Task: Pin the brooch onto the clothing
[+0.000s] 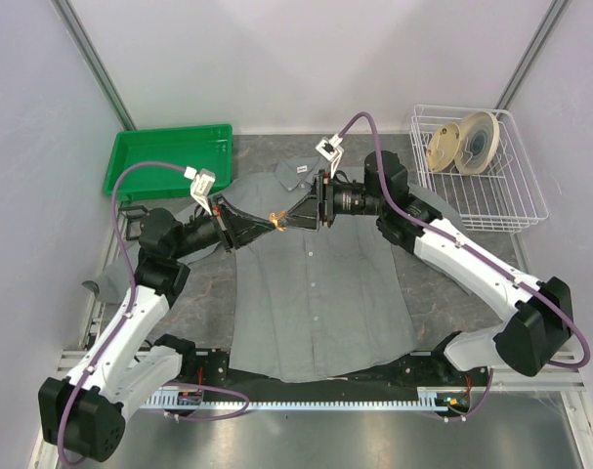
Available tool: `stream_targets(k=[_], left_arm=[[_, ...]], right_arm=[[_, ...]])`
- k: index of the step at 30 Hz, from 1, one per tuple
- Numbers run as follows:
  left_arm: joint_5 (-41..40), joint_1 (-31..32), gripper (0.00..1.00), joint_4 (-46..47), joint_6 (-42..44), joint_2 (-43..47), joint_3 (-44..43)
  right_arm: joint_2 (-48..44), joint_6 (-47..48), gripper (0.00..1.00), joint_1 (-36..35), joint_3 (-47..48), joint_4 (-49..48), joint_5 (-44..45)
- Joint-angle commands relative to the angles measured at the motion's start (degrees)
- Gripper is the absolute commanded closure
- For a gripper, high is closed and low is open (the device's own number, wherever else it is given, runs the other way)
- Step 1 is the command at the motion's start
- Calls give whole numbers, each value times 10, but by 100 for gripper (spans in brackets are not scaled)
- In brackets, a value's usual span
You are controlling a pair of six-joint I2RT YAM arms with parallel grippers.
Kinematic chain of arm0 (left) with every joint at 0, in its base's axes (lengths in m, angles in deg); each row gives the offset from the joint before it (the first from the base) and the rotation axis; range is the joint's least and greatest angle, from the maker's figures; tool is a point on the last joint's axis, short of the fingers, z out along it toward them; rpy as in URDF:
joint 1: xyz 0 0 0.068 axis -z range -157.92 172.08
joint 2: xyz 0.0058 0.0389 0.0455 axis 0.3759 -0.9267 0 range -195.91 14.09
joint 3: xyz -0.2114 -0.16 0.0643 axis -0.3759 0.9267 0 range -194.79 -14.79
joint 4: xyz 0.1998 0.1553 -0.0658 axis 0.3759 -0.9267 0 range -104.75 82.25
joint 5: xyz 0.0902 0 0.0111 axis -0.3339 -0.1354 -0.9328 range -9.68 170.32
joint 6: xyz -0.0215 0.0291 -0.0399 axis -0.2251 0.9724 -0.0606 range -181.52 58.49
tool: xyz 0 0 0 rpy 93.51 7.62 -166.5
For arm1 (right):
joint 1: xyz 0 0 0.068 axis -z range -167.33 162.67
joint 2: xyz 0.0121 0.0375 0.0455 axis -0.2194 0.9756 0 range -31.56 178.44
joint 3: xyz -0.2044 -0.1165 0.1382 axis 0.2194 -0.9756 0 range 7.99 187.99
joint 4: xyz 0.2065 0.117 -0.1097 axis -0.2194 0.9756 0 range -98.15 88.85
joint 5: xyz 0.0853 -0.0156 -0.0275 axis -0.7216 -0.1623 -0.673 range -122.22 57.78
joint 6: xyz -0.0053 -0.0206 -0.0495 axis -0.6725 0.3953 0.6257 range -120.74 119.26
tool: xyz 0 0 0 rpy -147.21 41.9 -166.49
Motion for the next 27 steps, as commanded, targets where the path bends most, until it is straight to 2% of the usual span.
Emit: stream_targets(k=[1,6,15,19,23,27], left_arm=[[-2,-5,98,34,-21,0,5],[-3,-4,98,37,-20,-4,5],[-3,-4,98,36,-15,1,6],[-4,-4,98,34,-12,1,7],[-5,-4,98,34,-11,1,9],[-8,-4,98,39,-14,1,12]], right_arm=[[8,0,44,0,3,-20,3],[20,-13,53,1,11,-32,3],[34,-27,55,0,17,-37,8],[41,-35,60,0,18,-40,5],[44,-44,52,0,19,-56,-13],[42,-43,52,1,22,-60,-17]])
